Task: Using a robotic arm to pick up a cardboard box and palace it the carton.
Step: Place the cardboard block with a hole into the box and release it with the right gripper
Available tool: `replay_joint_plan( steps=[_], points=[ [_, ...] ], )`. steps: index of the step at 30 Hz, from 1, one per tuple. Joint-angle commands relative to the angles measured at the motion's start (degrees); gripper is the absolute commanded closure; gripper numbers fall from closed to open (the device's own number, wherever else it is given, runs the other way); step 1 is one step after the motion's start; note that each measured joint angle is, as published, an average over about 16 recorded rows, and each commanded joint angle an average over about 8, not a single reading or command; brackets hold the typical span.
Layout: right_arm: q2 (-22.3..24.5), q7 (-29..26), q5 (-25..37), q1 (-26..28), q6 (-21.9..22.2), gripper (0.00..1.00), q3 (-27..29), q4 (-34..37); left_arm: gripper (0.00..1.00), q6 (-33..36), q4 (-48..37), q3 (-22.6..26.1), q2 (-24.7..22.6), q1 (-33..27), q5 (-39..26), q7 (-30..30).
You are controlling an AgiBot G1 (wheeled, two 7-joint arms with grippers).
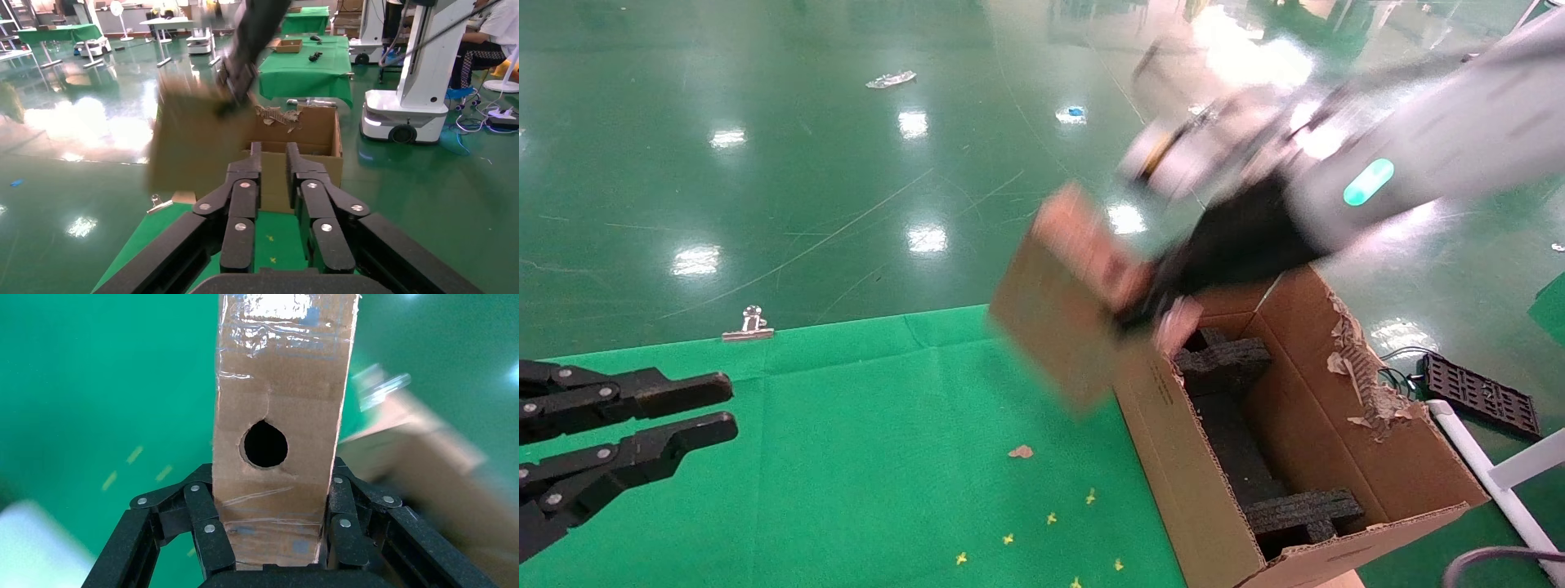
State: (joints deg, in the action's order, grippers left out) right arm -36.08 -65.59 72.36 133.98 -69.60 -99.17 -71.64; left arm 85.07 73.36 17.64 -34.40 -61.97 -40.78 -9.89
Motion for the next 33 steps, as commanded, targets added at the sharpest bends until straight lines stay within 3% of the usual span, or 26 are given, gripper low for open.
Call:
replay_joint_plan(
  steps=[1, 8, 16, 17, 23, 25, 33],
  points=[
    [2.85, 1.89, -0.22, 2.53, 0.61, 1.00, 1.62, 1.17, 1.00, 0.00, 0.00, 0.00, 0.00, 0.00, 0.00, 0.00],
    [9.09, 7.69, -0.21, 5.37, -2.10, 1.00, 2.74, 11.32, 1.00, -0.01, 0.00, 0.02, 0.01, -0.01, 0.02, 0.01],
    [11.91, 9.81, 2.68, 3.99, -5.99, 1.00, 0.27, 20.11, 0.97, -0.02, 0.00, 0.04, 0.02, -0.01, 0.03, 0.02],
    [11.98, 9.80, 2.98, 3.51, -6.37, 1.00, -0.15, 21.09, 0.91, -0.02, 0.00, 0.04, 0.02, -0.01, 0.03, 0.02],
    [11.05, 8.93, 3.77, -0.46, -7.94, 1.00, -2.58, 27.58, 0.16, -0.02, 0.00, 0.06, 0.02, -0.01, 0.04, 0.03],
    [10.34, 8.70, 3.94, -1.97, -8.01, 1.00, -3.28, 29.79, 0.00, -0.03, 0.00, 0.06, 0.03, -0.01, 0.04, 0.03],
    [7.52, 8.18, 4.56, -7.27, -6.03, 1.00, -5.12, 36.13, 0.00, -0.03, 0.00, 0.08, 0.03, -0.02, 0.06, 0.04]
  ],
)
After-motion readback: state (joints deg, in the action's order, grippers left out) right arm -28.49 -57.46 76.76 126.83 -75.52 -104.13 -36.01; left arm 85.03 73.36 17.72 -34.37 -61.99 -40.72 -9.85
